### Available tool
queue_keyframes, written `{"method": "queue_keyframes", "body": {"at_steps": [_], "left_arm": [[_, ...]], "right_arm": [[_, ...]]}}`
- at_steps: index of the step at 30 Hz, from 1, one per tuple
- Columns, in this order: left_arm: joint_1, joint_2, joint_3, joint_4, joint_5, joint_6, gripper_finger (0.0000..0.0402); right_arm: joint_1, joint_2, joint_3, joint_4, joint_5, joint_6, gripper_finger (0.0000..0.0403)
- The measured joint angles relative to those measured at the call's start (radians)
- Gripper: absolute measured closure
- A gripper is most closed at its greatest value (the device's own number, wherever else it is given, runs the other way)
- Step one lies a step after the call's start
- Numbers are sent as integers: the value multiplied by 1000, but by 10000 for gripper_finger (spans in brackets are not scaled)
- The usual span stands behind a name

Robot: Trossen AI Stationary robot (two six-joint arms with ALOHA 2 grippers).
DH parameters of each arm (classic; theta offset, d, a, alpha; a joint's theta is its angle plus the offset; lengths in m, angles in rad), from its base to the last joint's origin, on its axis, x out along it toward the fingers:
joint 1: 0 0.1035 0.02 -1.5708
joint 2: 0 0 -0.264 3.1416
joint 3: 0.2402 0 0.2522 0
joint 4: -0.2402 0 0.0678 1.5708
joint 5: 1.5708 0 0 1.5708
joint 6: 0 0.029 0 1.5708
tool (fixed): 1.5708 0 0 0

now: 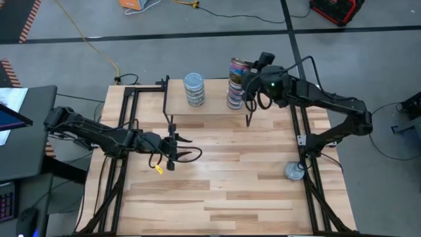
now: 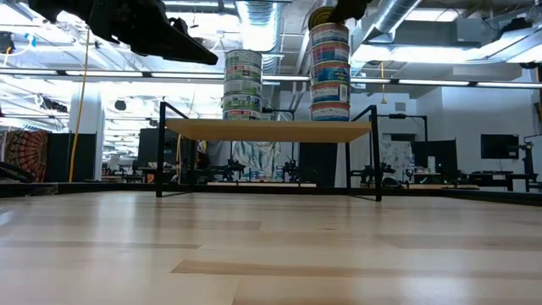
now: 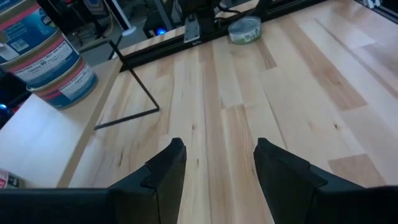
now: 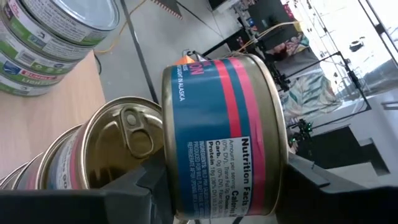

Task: Stack canned seafood by type on shelf
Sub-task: Stack the pink and blue tuna can on top of the pink and blue tuna can on the shelf

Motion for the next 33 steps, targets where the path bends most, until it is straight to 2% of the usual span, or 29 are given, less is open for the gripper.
{"method": "queue_keyframes", "body": {"at_steps": [21, 33], "left_arm": [[0, 0, 0, -16, 19, -10, 219], [0, 0, 0, -18, 22, -12, 219]], "right_arm": [[45, -7, 0, -85, -9, 45, 166], [42, -15, 58, -192, -11, 88, 102]]}}
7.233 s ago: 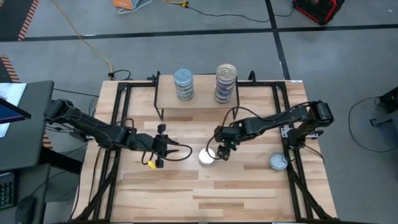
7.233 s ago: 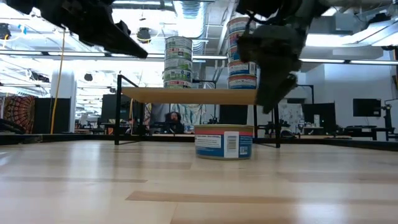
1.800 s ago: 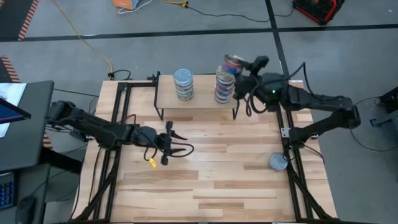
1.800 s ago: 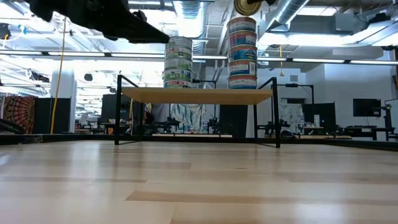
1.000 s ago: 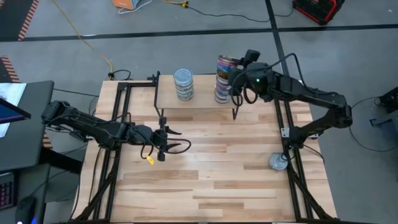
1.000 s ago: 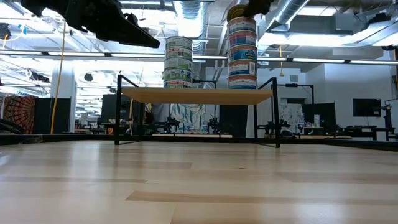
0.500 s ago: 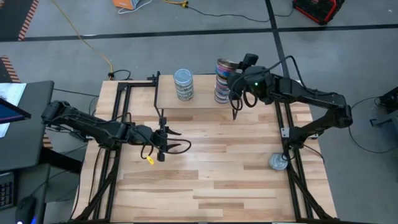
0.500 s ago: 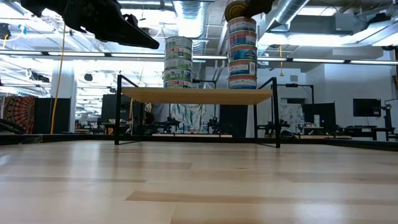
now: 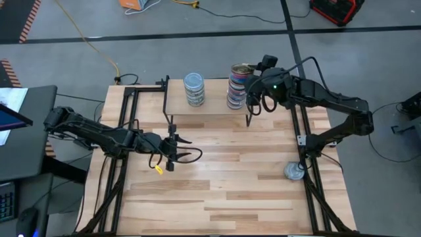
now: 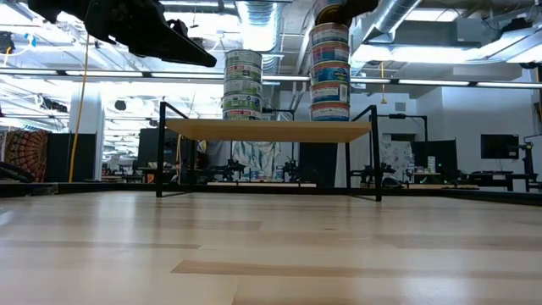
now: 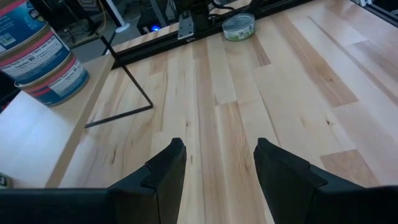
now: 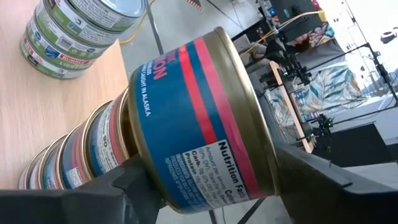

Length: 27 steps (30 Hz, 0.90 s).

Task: Stack canned seafood by type on shelf
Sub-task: Stack the pink and blue tuna can on top of the pink and blue tuna can on the shelf

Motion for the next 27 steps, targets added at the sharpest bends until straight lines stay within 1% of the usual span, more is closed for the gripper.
{"method": "queue_keyframes", "body": {"at_steps": [15, 19, 24, 27], "left_arm": [[0, 0, 0, 1, 1, -8, 219], [0, 0, 0, 3, 1, -8, 219], [0, 0, 0, 14, 1, -7, 219], [0, 0, 0, 17, 0, -4, 219]], "right_arm": [[-5, 0, 2, -18, -9, -30, 98], [-15, 6, 34, -52, -19, -29, 98], [-33, 12, 87, -94, -88, 8, 98], [-42, 18, 98, -128, -98, 15, 98]]}}
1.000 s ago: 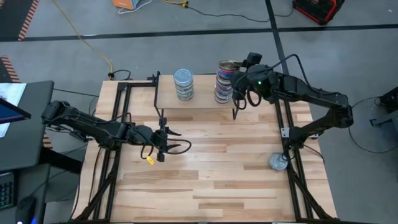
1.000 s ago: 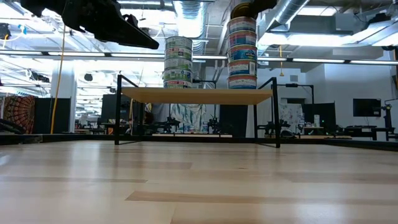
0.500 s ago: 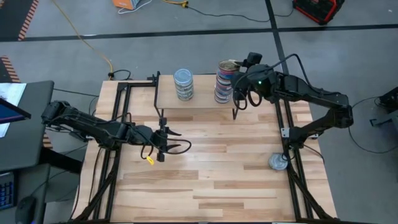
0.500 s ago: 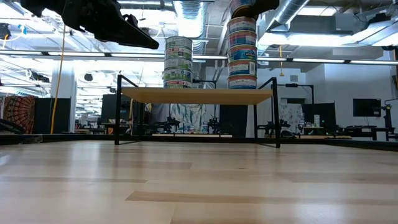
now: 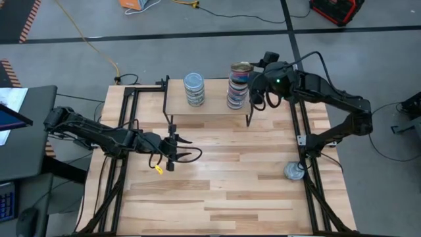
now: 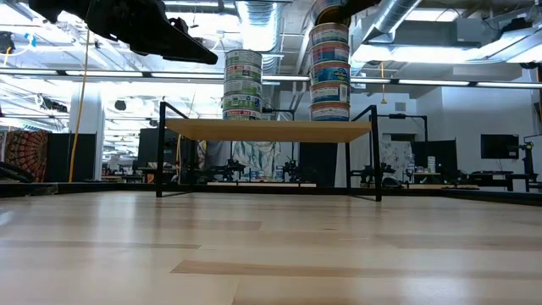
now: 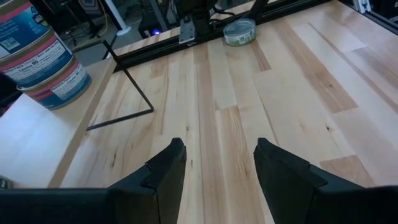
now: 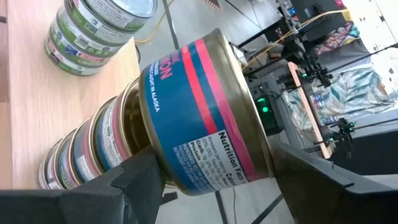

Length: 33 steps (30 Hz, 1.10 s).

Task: Stack canned seafood by type on shelf
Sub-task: Stack the pink and blue tuna can on top of the pink and blue tuna can on the shelf

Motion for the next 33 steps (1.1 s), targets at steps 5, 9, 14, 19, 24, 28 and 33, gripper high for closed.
{"method": "queue_keyframes", "body": {"at_steps": [5, 9, 14, 19, 24, 28, 33], "left_arm": [[0, 0, 0, 1, 0, 0, 219], [0, 0, 0, 1, 0, 0, 219], [0, 0, 0, 1, 0, 4, 219], [0, 0, 0, 2, 0, 6, 219], [0, 0, 0, 5, 0, 11, 219], [0, 0, 0, 5, 0, 11, 219], [0, 0, 0, 5, 0, 10, 219]], "right_arm": [[-6, 4, 21, -25, -37, 9, 98], [-6, 3, 35, -53, -48, 10, 98], [-6, 3, 36, -60, -49, 30, 98], [-7, 3, 36, -66, -73, 60, 100], [2, 3, 37, -72, -78, 48, 101], [1, 3, 37, -79, -74, 53, 101], [-13, 3, 37, -93, -61, 57, 101]]}}
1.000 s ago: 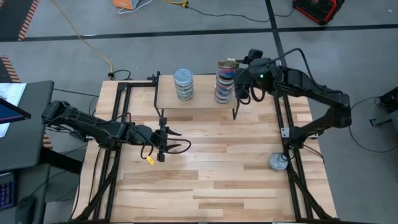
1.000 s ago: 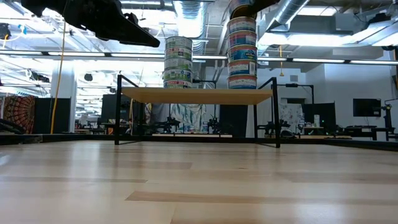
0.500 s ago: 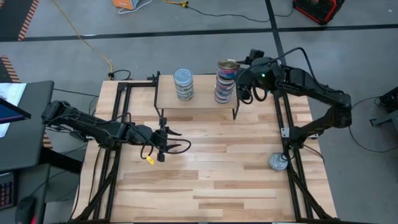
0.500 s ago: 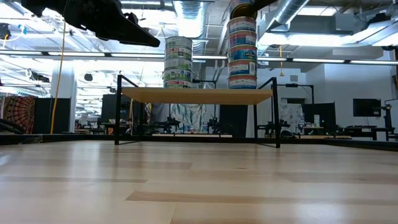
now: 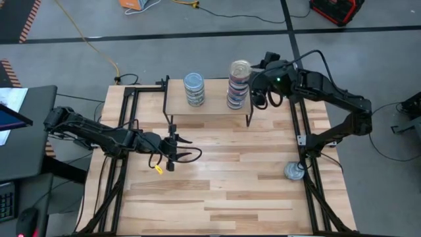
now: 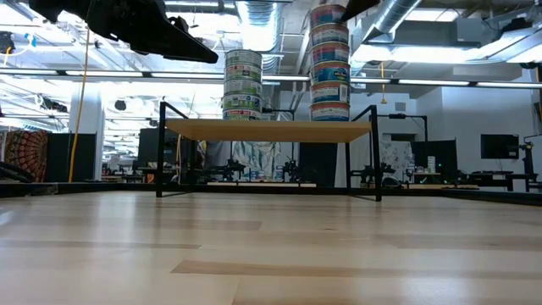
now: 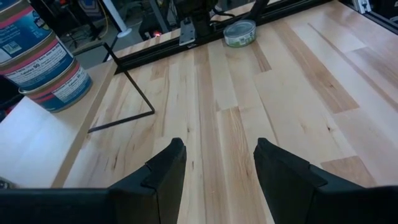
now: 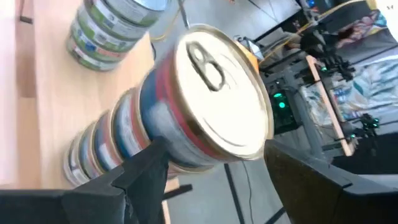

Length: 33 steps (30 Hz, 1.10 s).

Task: Stack canned seafood by type on shelf
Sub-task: Stack the pink and blue tuna can on top of the pink and blue tuna can on the shelf, then move the green tuna can to the center of the table

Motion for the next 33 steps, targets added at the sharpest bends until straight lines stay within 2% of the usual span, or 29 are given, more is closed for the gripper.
{"method": "queue_keyframes", "body": {"at_steps": [9, 12, 17, 21, 24, 27, 33], "left_arm": [[0, 0, 0, -2, 4, 0, 219], [0, 0, 0, -11, 4, 0, 219], [0, 0, 0, -12, 3, 8, 219], [0, 0, 0, -9, -15, 11, 219], [0, 0, 0, 0, -17, 2, 219], [0, 0, 0, 19, -19, -19, 219], [0, 0, 0, 79, -32, -54, 219]], "right_arm": [[40, 0, 0, 4, 14, 7, 101], [81, -4, 14, -40, 54, 17, 101], [159, -11, 68, -133, 73, 170, 101], [226, -5, 67, -322, 67, 358, 101], [275, 0, 60, -487, 6, 555, 101], [321, 11, 3, -551, -107, 725, 101], [425, 35, -263, -564, -307, 927, 101]]}}
